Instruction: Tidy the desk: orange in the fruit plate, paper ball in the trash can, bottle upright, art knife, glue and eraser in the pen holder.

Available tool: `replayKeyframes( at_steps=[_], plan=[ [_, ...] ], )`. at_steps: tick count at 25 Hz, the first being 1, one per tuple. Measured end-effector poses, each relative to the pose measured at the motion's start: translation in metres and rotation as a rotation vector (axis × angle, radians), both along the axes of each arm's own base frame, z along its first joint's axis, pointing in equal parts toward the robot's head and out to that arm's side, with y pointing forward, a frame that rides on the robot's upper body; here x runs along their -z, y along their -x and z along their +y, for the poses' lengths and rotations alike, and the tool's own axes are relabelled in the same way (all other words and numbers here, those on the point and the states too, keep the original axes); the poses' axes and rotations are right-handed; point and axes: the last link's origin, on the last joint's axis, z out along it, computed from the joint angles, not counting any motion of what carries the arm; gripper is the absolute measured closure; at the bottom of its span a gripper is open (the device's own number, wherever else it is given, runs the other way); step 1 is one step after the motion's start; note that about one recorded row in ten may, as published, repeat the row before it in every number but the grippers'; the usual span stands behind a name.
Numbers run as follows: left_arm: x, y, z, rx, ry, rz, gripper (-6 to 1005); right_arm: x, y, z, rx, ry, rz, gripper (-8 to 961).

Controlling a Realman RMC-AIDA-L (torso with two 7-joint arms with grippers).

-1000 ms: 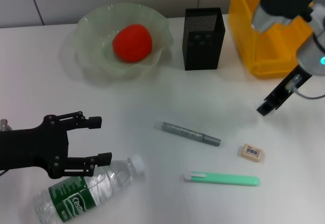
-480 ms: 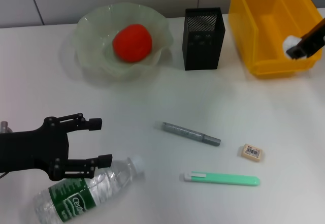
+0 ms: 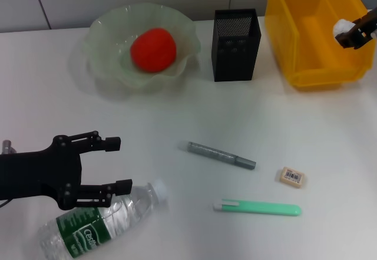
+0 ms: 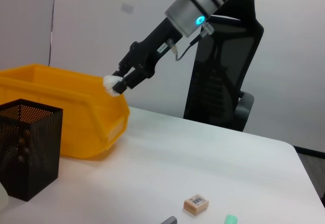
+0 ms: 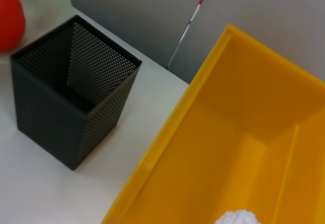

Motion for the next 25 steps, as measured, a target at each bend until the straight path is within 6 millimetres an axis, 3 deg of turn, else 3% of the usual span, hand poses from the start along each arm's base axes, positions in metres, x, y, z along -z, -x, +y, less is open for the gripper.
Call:
replayKeyframes(
  at_steps=[9,15,25],
  plan=[
    [-0.001,-0.001,0.001,0.0,-0.005,-0.007,145,0.002,-0.003,0.008,-0.026,-0.012,-0.014,419],
    [-0.001,-0.001,0.001,-0.001,-0.004,-0.009,145,0.002,-0.004,0.007,-0.024,-0.011,-0.013,201],
    [-0.001,0.001,-0.001,-0.004,-0.006,-0.008,145,0.013,0.028,-0.026,0.09,0.253,-0.006,191]
  ],
)
